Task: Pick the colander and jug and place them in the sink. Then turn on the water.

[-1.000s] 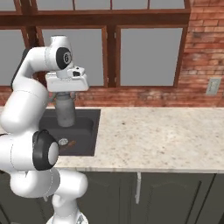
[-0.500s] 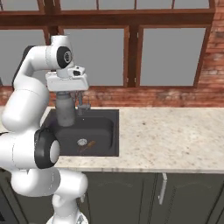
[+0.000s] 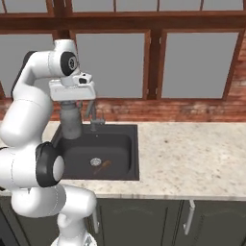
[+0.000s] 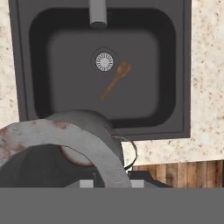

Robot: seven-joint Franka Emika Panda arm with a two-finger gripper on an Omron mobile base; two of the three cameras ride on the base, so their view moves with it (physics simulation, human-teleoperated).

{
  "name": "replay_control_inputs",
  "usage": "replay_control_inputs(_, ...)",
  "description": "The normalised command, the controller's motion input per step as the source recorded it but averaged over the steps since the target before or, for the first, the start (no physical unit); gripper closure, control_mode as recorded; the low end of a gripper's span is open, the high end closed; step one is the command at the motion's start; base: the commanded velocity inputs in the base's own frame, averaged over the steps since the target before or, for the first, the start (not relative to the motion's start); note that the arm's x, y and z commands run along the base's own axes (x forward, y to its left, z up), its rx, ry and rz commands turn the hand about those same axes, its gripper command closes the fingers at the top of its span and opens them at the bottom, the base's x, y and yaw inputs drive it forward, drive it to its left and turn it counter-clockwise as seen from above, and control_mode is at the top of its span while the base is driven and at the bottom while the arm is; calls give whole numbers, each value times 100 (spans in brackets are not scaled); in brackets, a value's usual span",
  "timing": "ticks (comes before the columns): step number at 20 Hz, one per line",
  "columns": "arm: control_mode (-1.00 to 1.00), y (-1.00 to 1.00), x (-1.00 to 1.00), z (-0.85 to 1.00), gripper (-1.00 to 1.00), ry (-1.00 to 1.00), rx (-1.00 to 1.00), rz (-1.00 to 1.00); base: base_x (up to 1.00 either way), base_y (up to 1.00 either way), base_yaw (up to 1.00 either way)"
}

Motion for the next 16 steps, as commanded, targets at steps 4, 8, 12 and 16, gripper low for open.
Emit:
replay_control_inputs(4, 100, 0, 0, 0, 100, 0, 0, 0, 97, 0, 1)
replay_control_inputs(8, 100, 0, 0, 0, 100, 0, 0, 0, 100, -6, 14)
replay_control_inputs(12, 100, 0, 0, 0, 100, 0, 0, 0, 100, -20, 28)
replay_control_inputs(16, 100, 0, 0, 0, 100, 0, 0, 0, 86, -8, 28)
